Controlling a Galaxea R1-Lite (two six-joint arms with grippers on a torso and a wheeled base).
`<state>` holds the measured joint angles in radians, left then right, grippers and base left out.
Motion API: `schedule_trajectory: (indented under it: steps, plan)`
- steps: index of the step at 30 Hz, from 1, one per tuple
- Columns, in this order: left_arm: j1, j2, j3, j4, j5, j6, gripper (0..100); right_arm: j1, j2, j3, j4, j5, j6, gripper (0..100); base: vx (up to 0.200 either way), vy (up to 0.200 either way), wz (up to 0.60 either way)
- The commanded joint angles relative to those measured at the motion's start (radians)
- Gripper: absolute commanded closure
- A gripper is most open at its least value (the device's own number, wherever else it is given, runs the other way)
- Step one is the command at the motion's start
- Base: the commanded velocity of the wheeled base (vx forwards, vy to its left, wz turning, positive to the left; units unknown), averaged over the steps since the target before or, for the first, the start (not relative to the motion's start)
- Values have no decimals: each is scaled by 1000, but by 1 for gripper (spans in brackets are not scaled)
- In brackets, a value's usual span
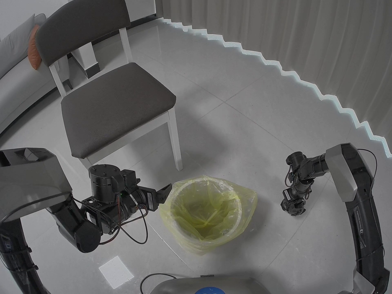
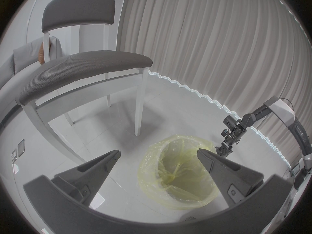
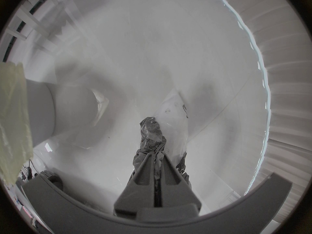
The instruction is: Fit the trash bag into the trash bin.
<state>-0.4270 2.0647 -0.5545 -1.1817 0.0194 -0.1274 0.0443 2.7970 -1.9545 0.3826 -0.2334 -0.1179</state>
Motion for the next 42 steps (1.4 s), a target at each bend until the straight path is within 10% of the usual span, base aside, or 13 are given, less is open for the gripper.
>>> schedule_trajectory:
  steps: [1,25,42]
  plan:
    - [-4,-52,11,-3,19,3,0,5,-114,86,-7,3,0,100,0,0,0]
    - [4,-190,85,-10,93,2,0,85,-580,525,-271,19,3,100,0,0,0]
    - [-6,-204,214,-184,97,9,0,473,-789,634,-376,-1,34,100,0,0,0]
